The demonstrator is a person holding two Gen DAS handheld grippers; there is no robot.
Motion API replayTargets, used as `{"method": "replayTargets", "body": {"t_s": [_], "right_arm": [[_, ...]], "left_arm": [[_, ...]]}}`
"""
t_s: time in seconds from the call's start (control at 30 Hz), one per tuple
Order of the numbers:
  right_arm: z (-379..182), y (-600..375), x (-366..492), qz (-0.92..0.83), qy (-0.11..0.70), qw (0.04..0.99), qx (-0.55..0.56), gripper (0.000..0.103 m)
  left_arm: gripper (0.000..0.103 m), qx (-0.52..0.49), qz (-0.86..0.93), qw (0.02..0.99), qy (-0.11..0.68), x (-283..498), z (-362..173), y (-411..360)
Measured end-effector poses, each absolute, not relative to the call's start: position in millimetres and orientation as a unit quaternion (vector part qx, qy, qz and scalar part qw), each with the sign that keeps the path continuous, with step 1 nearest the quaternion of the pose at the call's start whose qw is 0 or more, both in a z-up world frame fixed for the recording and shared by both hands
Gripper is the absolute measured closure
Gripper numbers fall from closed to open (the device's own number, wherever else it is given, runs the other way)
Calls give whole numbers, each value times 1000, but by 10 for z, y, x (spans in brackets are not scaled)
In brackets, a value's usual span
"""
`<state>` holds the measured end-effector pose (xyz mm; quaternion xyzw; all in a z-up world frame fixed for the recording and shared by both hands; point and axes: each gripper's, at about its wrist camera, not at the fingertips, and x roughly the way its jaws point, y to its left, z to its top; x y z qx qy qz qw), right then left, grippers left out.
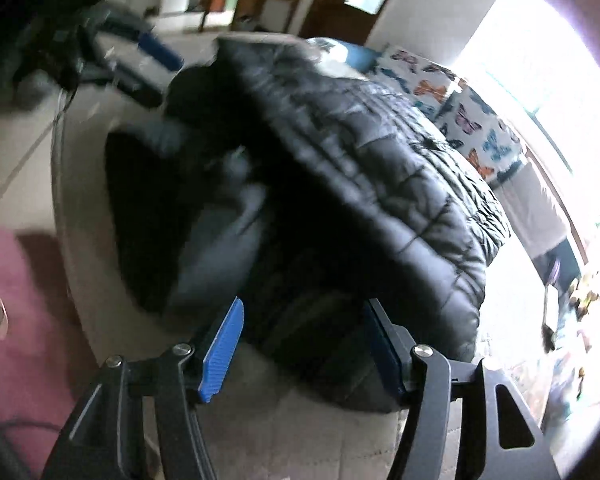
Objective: Fold large clothes
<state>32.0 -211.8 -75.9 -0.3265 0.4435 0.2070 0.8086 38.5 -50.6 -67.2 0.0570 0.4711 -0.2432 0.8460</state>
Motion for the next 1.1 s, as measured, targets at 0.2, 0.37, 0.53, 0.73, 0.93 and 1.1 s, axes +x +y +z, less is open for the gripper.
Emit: {"method": "replayTargets", "body": {"t_s": [0.2,0.37,0.53,0.73,0.93,1.1], "right_arm": [[-972,-1928,134,224,416,802,-366,36],[-1042,-1795,213,228,393,809,-374,36],[-1047,-1712,281,240,383,817,-359,36],[-907,-1747,429,239,412,830,-290,59],[-451,-2011,599,233,417,863,-162,75],[-189,-2113,742,234,405,879,-97,77]], "left_arm": [[25,49,-243,826,506,211,-994,-584],[62,48,-241,818,521,223,-1149,-625],[80,16,-255,819,513,342,-1001,-490],[81,-11,-268,821,503,507,-734,-346],[74,7,-272,833,482,428,-554,-140],[17,26,-245,867,433,171,-406,138]]}}
